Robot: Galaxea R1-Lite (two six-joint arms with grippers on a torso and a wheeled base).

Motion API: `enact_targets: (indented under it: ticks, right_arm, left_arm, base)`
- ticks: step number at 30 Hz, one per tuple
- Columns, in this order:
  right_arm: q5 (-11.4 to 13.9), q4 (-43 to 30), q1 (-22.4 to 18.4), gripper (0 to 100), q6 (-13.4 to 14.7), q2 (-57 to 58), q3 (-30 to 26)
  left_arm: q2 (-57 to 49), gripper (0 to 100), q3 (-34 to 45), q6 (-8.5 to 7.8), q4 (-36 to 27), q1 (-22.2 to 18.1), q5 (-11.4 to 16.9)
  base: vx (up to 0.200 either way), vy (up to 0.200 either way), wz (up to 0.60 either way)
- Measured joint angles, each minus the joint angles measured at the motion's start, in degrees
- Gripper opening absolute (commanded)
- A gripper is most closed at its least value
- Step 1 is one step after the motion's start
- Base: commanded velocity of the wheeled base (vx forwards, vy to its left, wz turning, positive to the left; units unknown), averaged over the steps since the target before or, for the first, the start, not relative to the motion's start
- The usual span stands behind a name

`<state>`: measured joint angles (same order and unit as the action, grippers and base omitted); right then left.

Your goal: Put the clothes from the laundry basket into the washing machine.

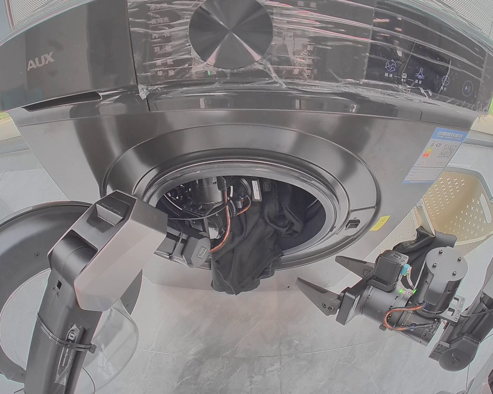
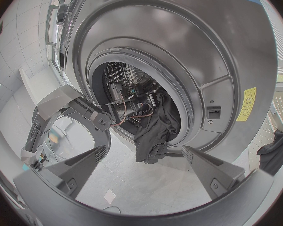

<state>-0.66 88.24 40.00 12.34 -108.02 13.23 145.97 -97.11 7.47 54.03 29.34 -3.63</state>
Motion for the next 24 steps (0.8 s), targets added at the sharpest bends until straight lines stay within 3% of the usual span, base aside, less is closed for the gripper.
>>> enact_targets:
  ticks: [10, 17, 18, 24]
  right_arm:
    - [-0.02, 0.00, 0.00, 100, -0.02, -0.05, 0.05]
    - [-0.02, 0.00, 0.07, 100, -0.02, 0.02, 0.22]
    - [-0.02, 0.00, 0.07, 100, -0.02, 0.02, 0.22]
    - [-0.05, 0.04, 0.38, 100, -0.02, 0.05, 0.44]
  left_arm:
    - [-6.19, 100, 15.19, -0.44, -8.62, 2.79, 4.43]
    - [-6.33, 100, 18.07, -1.45, -9.50, 3.86, 5.51]
    - [-6.23, 0, 18.07, -1.65, -9.45, 3.79, 5.51]
    - [-5.45, 0, 16.58, -1.68, -9.31, 3.43, 5.97]
  base:
    - [0.000, 0.000, 0.00]
    - [0.000, 0.000, 0.00]
    - [0.000, 0.000, 0.00]
    - [0.000, 0.000, 0.00]
